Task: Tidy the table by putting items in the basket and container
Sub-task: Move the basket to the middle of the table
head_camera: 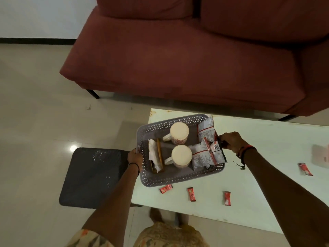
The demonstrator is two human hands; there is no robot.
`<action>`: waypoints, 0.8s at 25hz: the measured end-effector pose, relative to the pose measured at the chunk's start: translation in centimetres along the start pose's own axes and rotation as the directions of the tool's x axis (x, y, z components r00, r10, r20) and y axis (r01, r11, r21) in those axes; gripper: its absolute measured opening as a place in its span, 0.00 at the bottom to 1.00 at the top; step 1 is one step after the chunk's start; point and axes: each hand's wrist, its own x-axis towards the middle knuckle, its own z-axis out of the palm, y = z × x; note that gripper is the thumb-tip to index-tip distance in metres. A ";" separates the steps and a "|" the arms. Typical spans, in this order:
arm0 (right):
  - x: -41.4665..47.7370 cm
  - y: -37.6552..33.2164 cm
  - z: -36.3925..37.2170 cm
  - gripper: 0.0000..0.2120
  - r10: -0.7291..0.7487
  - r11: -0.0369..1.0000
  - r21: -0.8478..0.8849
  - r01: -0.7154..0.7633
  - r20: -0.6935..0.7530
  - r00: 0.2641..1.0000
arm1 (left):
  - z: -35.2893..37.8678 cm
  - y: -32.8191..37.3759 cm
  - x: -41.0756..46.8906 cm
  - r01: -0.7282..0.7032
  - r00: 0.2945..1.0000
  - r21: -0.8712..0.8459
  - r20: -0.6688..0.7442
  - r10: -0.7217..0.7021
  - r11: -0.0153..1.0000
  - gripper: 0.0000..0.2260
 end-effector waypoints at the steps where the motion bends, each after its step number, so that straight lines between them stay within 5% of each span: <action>1: -0.8 0.5 -0.2 0.11 0.017 1.000 0.017 -0.017 -0.011 1.000 | -0.5 -0.3 -0.9 0.000 1.000 0.016 -0.002 0.000 1.000 0.08; 3: -2.4 1.5 -0.8 0.05 0.048 0.998 0.044 -0.047 -0.032 0.998 | -1.4 -0.9 -2.6 -0.008 1.000 0.045 0.001 0.008 0.999 0.08; 13: -13.2 9.8 -5.9 0.13 0.054 0.997 0.062 -0.047 -0.115 0.992 | -4.0 -4.3 -11.7 -0.172 0.984 0.202 0.087 0.157 0.964 0.08; 20: -18.1 15.7 -13.1 0.07 0.016 0.994 0.105 -0.002 -0.139 0.990 | -0.2 -5.1 -18.7 -0.254 0.960 0.233 0.176 0.216 0.939 0.08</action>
